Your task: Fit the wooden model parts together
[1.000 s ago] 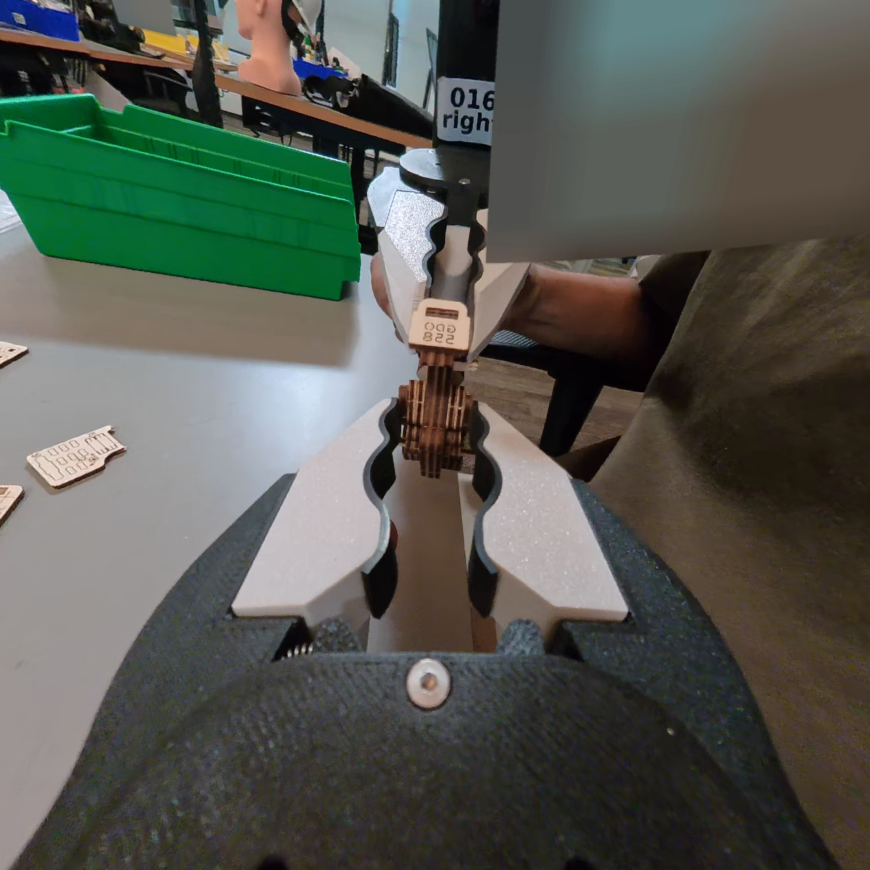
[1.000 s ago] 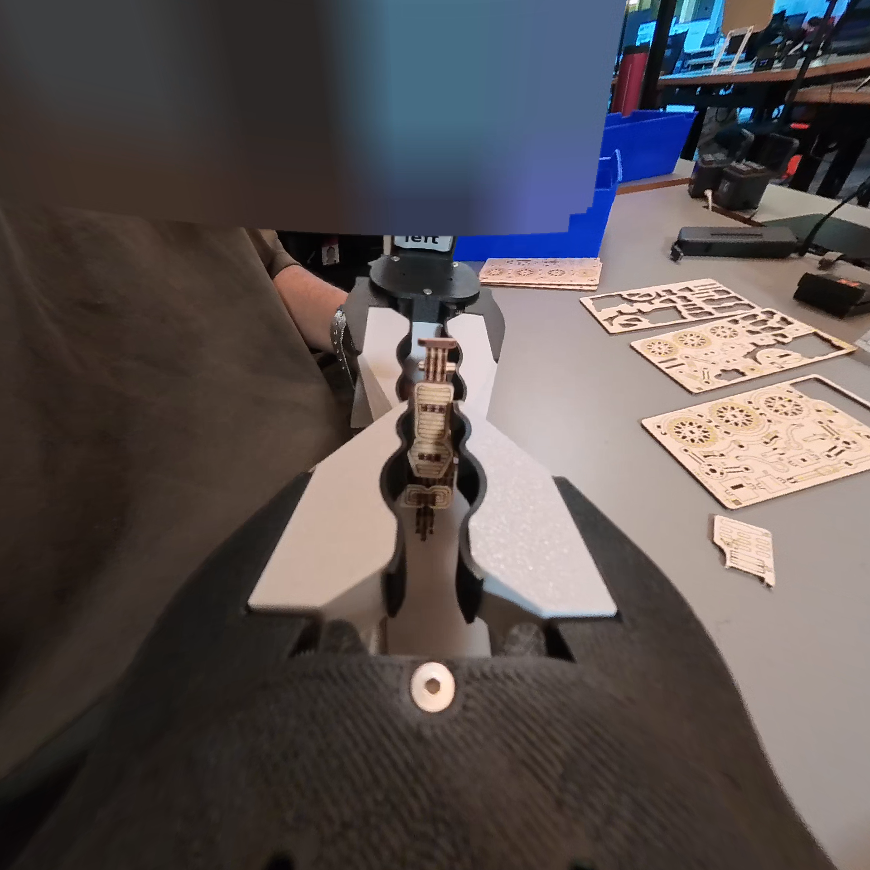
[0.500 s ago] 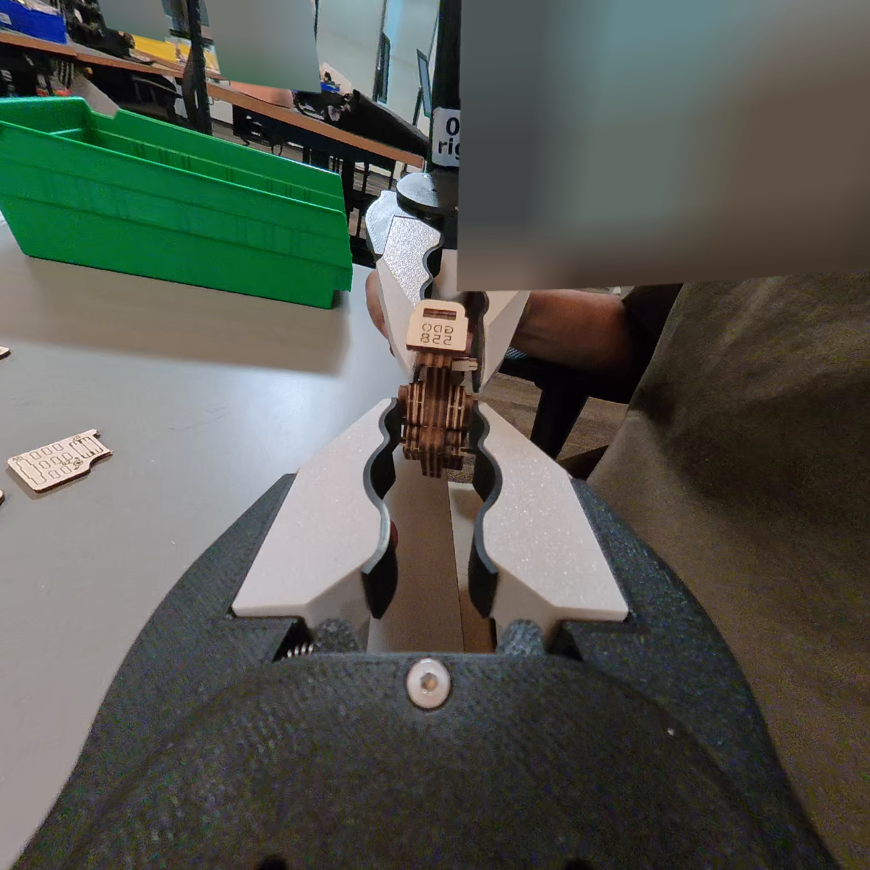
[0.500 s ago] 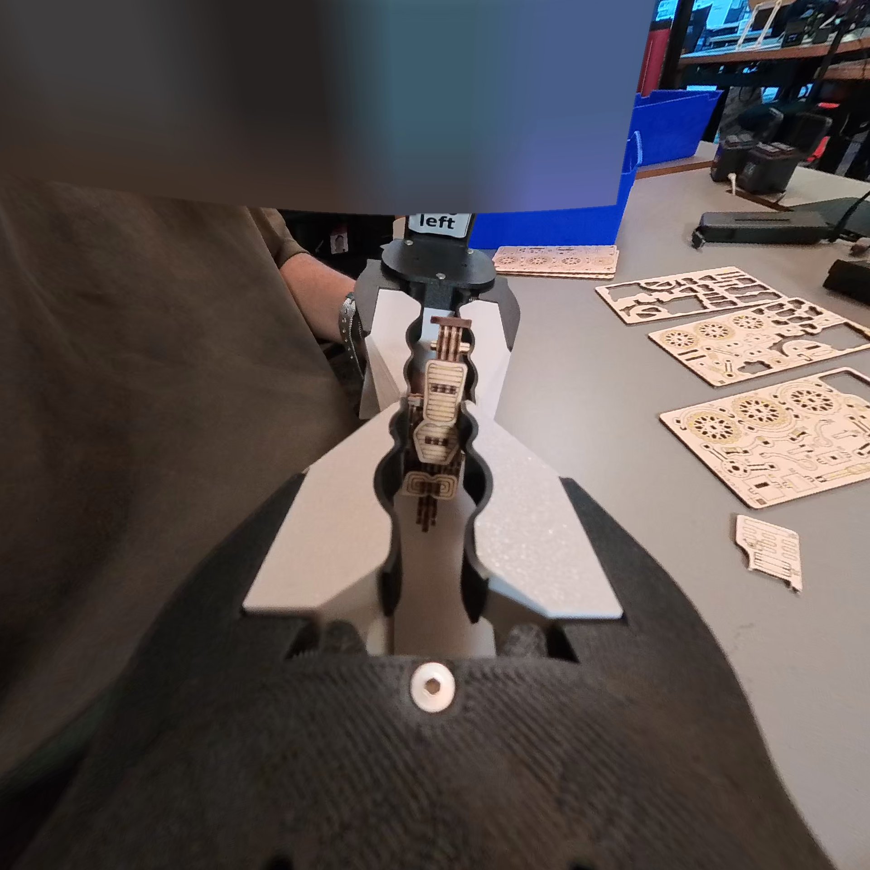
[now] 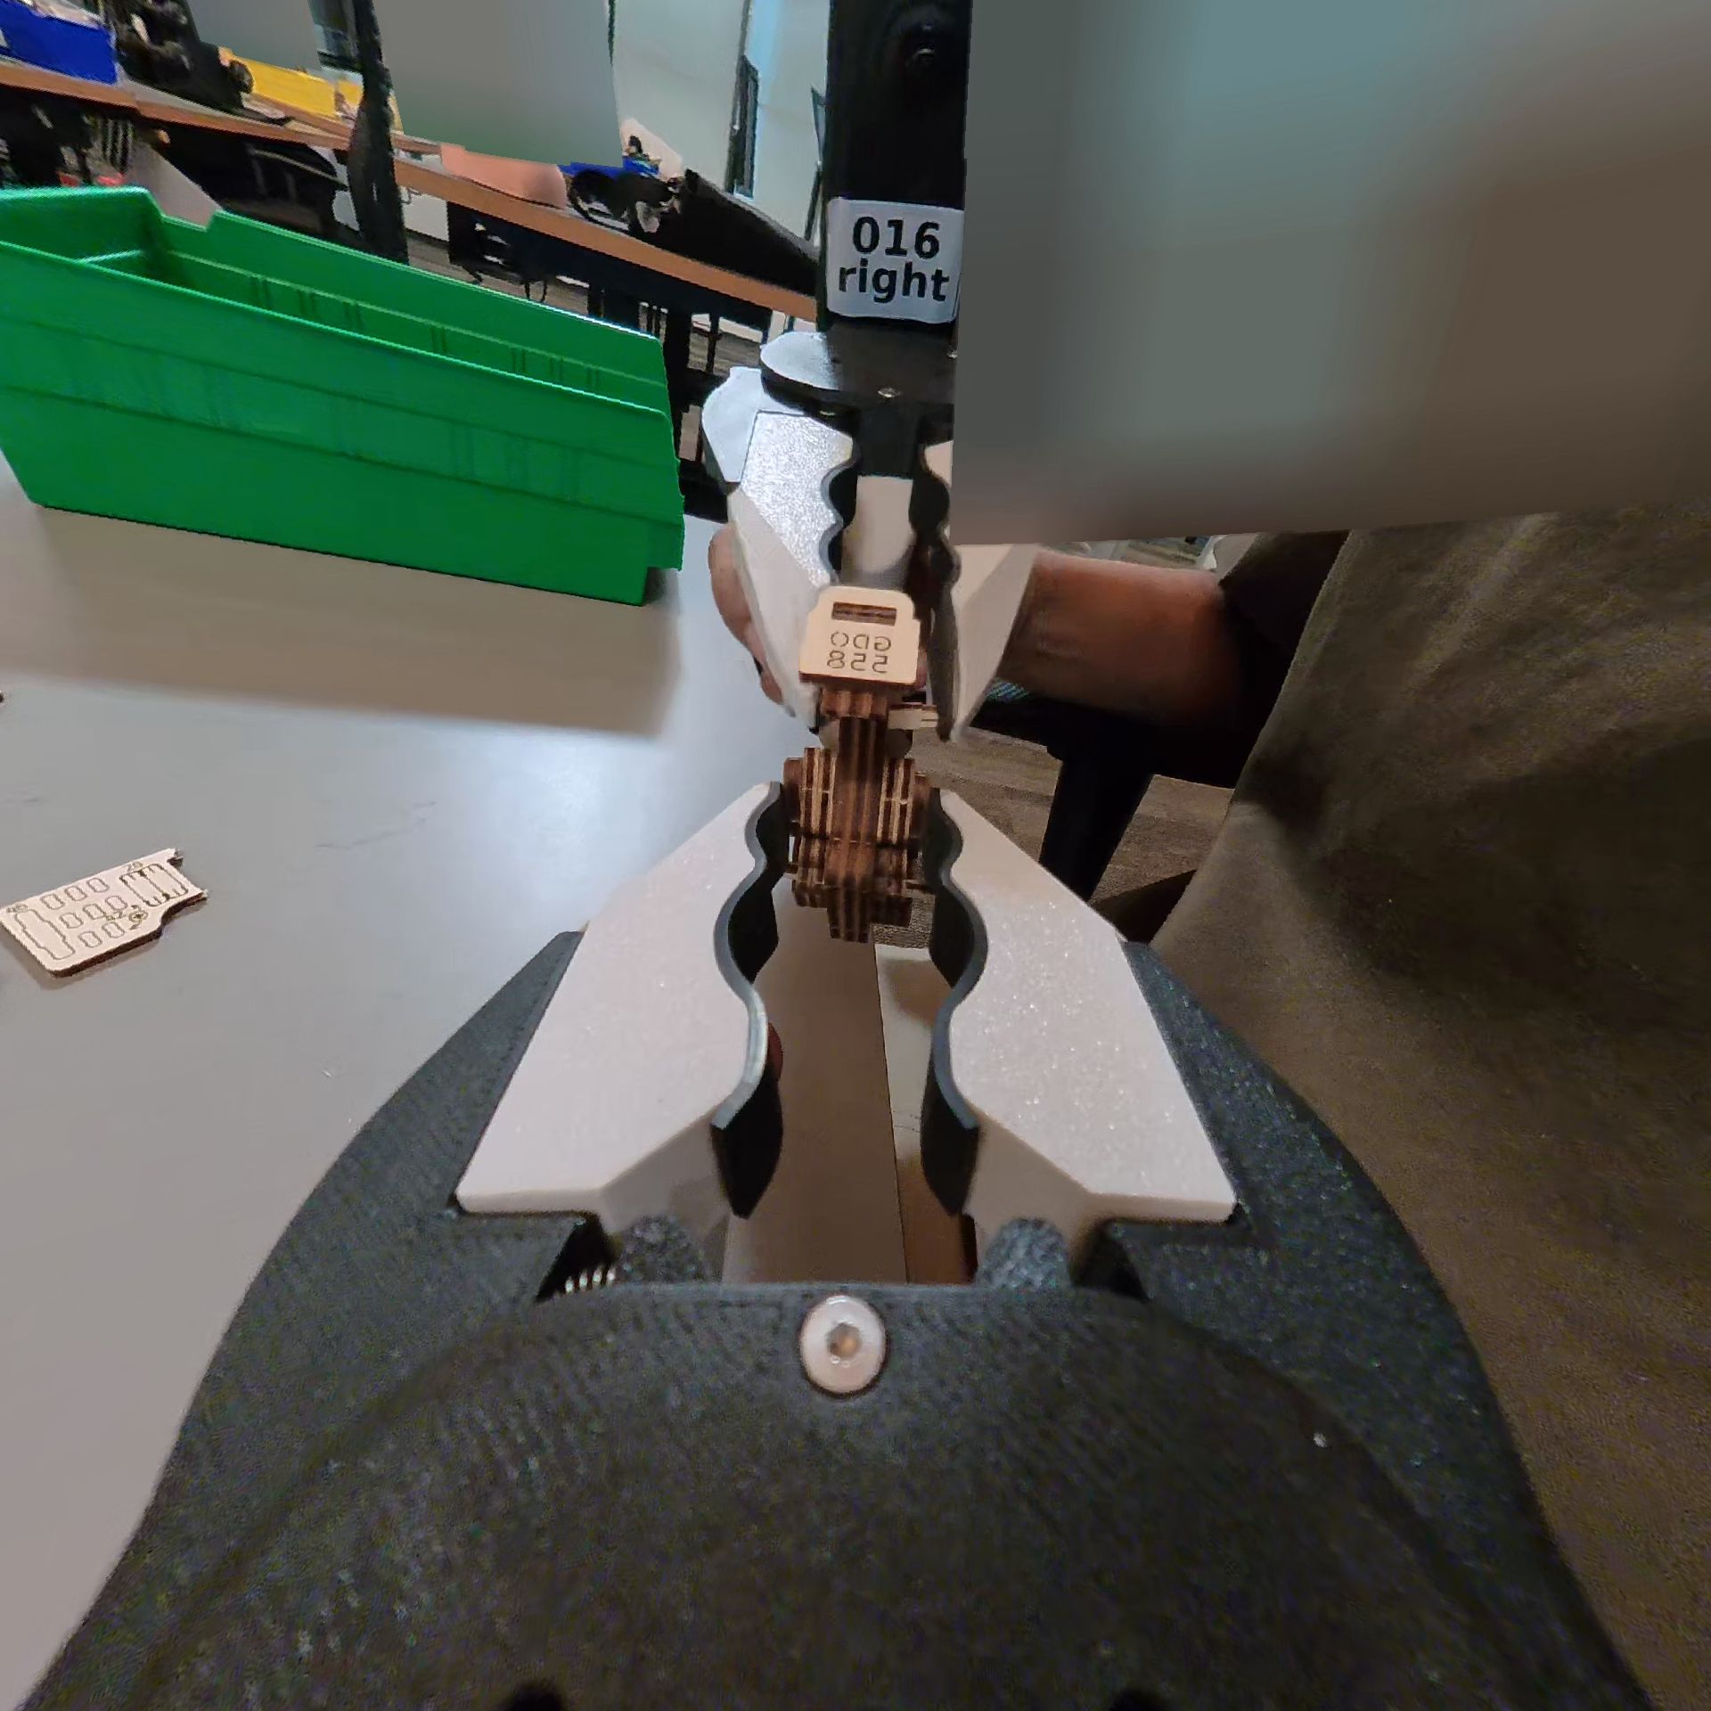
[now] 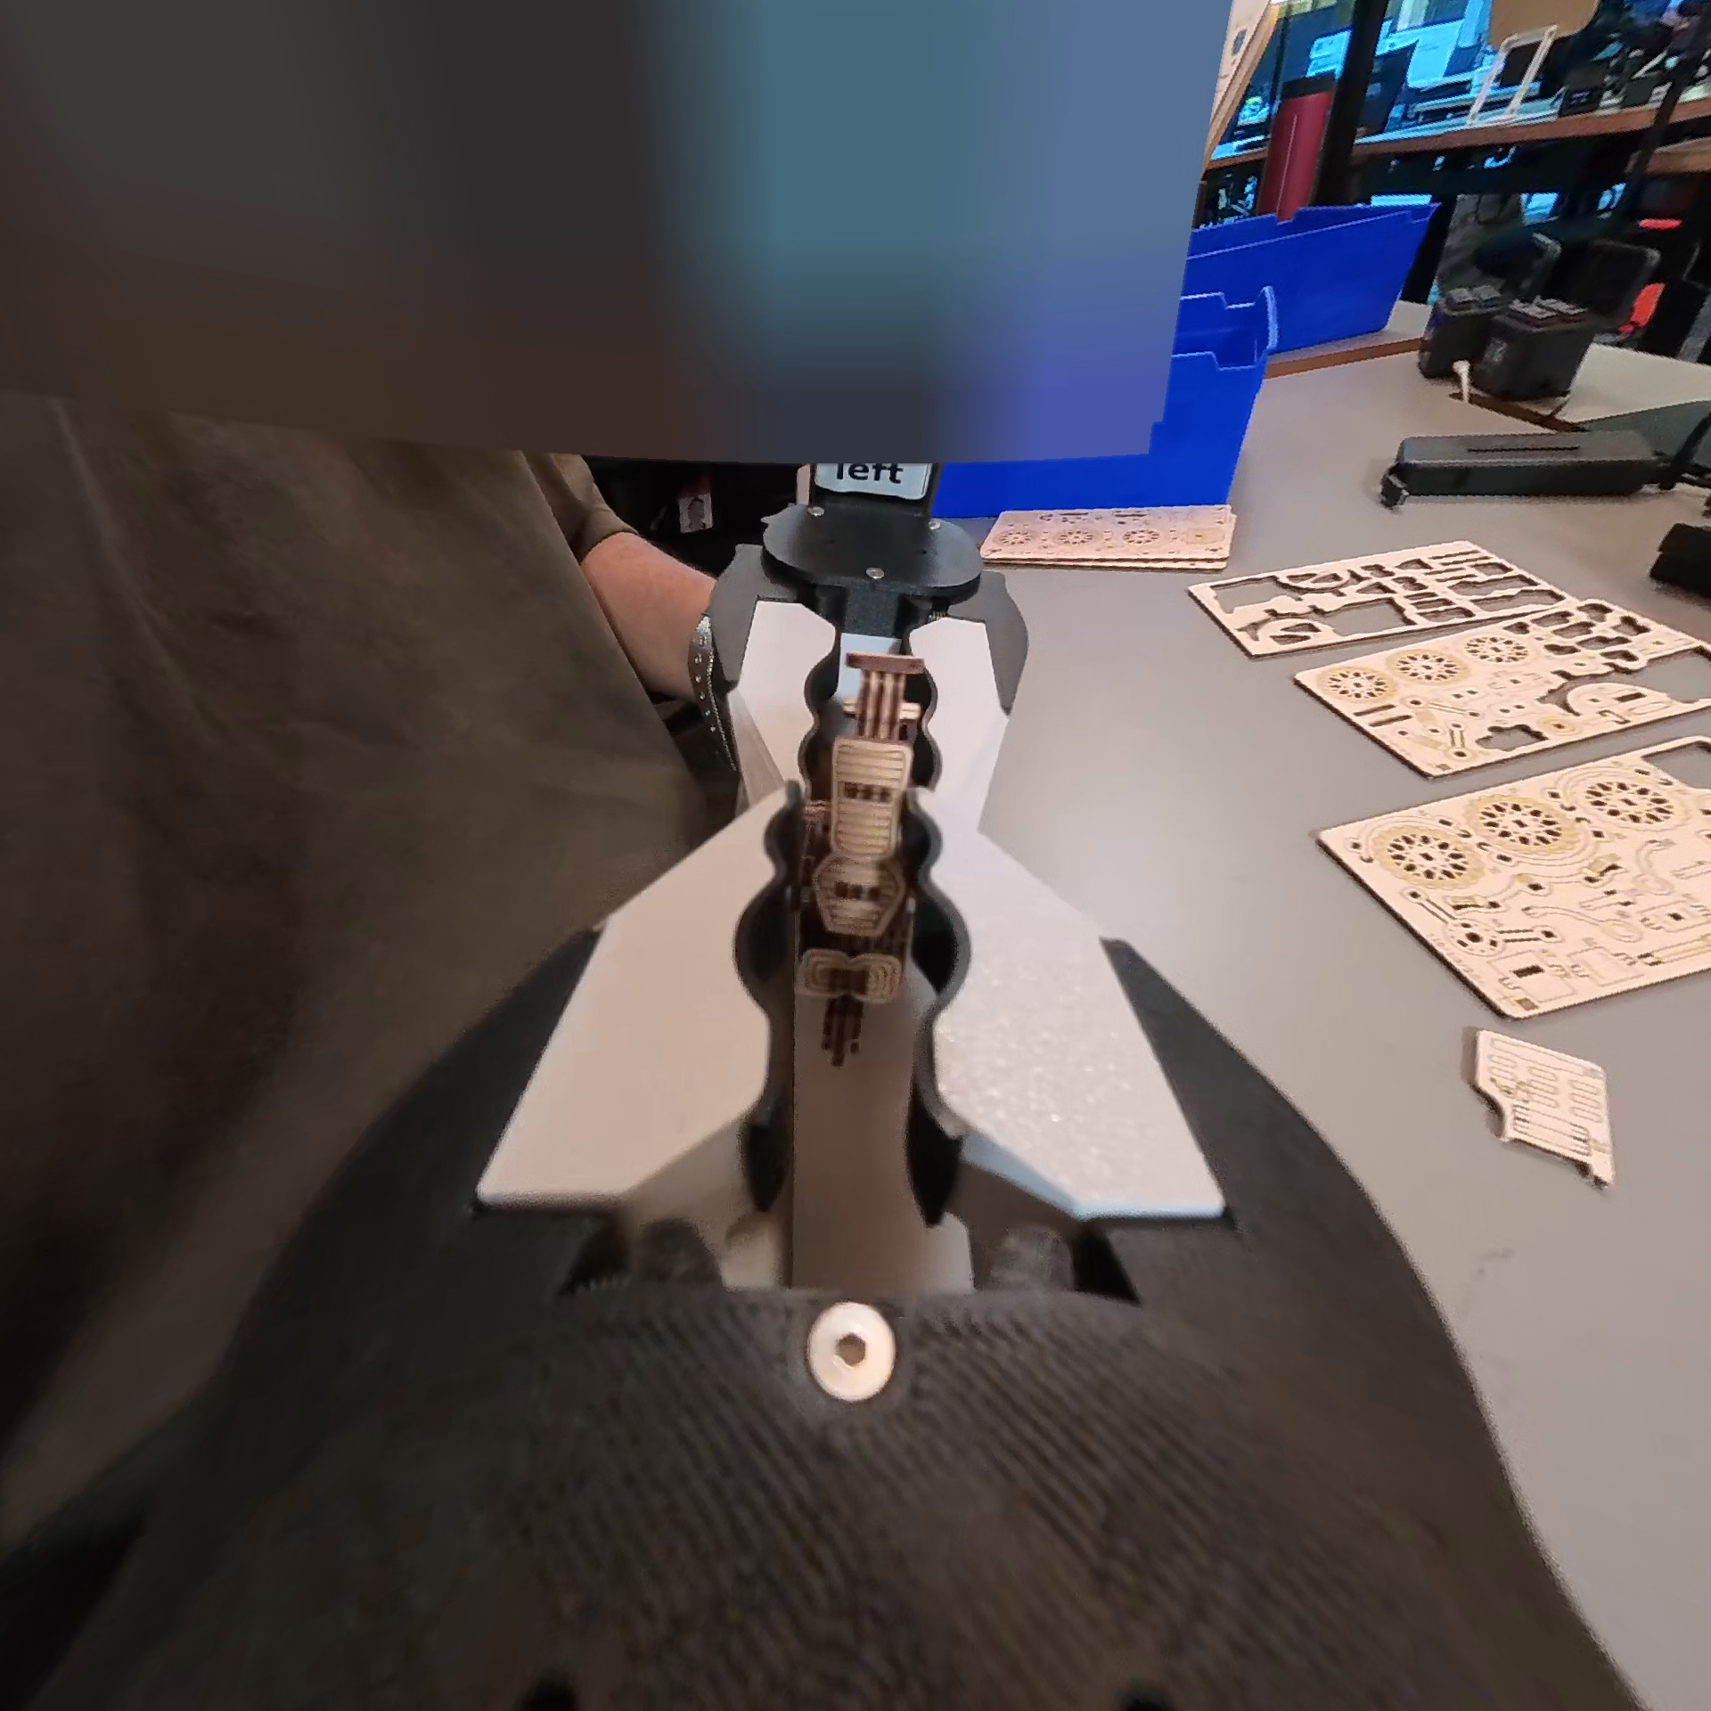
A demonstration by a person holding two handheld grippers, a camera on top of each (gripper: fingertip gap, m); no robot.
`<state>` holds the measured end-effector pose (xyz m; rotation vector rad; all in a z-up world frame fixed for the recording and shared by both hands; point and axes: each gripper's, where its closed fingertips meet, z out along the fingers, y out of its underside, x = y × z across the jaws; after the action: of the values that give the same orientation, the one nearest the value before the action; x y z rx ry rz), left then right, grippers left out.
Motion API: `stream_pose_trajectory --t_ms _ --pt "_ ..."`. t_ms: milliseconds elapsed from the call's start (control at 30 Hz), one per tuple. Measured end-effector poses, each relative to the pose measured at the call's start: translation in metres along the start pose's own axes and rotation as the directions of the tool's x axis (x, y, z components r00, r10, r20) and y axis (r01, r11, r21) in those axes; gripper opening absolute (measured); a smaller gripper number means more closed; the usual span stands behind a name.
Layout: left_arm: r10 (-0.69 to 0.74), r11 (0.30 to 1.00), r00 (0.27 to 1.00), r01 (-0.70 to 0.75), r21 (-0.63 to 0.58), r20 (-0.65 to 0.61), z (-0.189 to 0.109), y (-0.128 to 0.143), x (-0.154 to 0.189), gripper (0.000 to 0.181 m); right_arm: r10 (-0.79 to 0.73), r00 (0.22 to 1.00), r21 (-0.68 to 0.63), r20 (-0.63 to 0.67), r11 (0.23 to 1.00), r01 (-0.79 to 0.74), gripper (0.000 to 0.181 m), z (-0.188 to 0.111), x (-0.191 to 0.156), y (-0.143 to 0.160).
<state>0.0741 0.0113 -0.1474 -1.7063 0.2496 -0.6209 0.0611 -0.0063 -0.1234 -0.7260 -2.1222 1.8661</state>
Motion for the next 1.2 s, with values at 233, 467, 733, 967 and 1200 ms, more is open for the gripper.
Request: stream_pose_trajectory --t_ms 233,467,733,967,1200 --pt "0.007 1.000 1.000 -0.007 0.002 -0.006 0.0008 -0.0005 0.0026 0.025 -0.012 1.000 0.008 -0.003 1.000 0.012 0.040 -0.0005 -0.0008 -0.0027" --pt "0.021 1.000 1.000 -0.021 0.000 0.004 0.0006 -0.0009 0.0016 0.025 -0.034 0.999 -0.037 -0.018 0.999 0.034 0.018 -0.0001 -0.0013 -0.0002" --pt "0.035 0.999 0.999 -0.035 -0.002 0.018 0.0004 -0.0006 0.0004 0.025 -0.035 0.999 -0.073 -0.031 0.997 0.033 0.018 -0.0002 -0.0006 0.0023" --pt "0.042 0.999 0.999 -0.042 0.000 0.023 0.0004 -0.0012 0.0006 0.025 -0.013 1.000 -0.064 -0.020 0.998 0.011 0.017 0.0005 -0.0010 0.0034" --pt "0.037 0.999 0.999 -0.037 0.001 0.012 0.0014 -0.0011 0.0029 0.025 0.009 1.000 -0.047 -0.006 0.999 -0.009 0.027 0.0018 -0.0017 0.0020"
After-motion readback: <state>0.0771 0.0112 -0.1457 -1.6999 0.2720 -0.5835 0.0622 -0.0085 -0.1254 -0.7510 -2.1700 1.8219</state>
